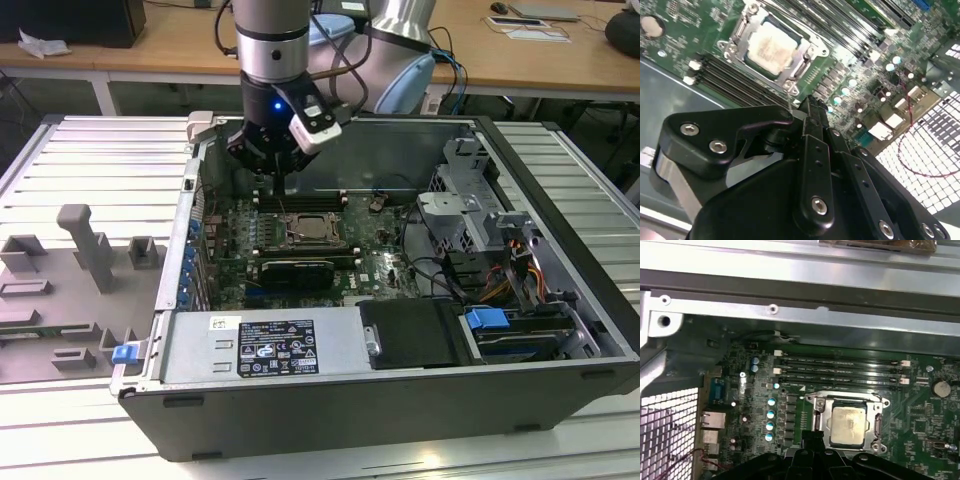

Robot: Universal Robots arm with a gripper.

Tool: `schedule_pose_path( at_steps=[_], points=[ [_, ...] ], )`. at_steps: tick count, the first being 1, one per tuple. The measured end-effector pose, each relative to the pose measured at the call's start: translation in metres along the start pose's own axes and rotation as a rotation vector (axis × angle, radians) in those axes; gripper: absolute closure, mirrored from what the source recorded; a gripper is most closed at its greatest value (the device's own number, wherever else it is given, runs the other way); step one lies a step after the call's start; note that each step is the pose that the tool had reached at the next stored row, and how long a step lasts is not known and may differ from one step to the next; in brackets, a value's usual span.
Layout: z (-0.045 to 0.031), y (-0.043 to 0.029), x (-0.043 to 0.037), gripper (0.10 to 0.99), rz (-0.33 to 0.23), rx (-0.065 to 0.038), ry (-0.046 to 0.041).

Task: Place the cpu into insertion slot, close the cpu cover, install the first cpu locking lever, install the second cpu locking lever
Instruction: 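Install the first cpu locking lever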

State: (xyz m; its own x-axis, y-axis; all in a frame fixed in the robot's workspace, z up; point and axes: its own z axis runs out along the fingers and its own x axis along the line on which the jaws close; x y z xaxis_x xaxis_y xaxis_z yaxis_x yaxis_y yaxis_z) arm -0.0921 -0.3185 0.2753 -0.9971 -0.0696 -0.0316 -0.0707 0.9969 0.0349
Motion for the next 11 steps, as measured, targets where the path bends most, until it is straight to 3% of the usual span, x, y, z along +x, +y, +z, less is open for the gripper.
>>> schedule_pose_path(
  at_steps=[2, 11],
  points=[
    [0.0011, 0.0005, 0.0059, 0.980, 0.000, 0.000, -0.0001],
    [0.0047, 0.0009, 0.0121, 0.980, 0.000, 0.000, 0.0000]
  ],
)
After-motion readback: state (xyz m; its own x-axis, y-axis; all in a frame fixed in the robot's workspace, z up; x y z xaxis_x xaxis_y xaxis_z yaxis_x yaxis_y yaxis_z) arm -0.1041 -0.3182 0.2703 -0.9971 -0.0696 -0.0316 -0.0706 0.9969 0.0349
